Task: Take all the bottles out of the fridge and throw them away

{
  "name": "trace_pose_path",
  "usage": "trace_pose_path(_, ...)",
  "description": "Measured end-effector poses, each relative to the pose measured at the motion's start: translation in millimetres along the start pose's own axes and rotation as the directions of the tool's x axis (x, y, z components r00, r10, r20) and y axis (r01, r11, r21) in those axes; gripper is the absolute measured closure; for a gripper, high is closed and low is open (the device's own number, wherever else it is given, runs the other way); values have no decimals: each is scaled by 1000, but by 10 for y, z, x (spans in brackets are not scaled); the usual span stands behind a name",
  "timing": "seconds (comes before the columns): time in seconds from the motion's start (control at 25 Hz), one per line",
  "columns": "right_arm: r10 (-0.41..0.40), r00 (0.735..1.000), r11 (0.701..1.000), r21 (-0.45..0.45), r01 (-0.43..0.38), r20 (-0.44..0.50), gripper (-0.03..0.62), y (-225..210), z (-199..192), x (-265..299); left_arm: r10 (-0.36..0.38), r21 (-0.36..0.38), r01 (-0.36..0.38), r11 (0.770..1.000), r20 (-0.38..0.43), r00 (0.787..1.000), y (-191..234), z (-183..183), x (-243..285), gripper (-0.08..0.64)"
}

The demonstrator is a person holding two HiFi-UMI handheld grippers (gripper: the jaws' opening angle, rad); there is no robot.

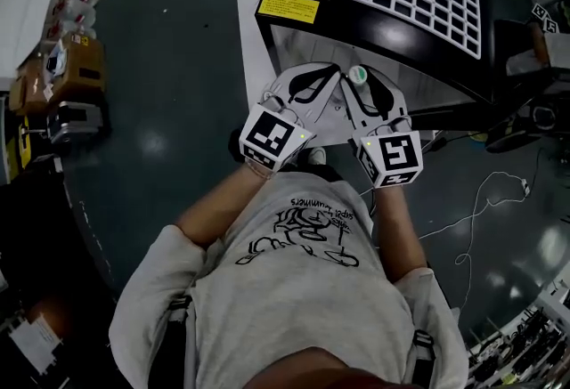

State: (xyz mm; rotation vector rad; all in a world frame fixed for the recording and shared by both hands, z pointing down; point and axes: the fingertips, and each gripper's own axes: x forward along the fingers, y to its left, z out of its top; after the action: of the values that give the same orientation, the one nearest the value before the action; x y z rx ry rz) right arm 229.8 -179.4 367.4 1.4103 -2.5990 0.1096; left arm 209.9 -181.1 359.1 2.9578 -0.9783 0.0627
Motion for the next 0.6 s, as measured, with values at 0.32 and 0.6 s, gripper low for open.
trace_pose_path(0.32,16,1000,1000,-14,-16,9,439,139,217,-194,-49,10,49,999,15,999,-144,198,-144,554)
trace_pose_path(0.6,38,999,999,-10,-38,4,439,228,330,-327,-70,5,70,998,14,997,-274,331,-269,554)
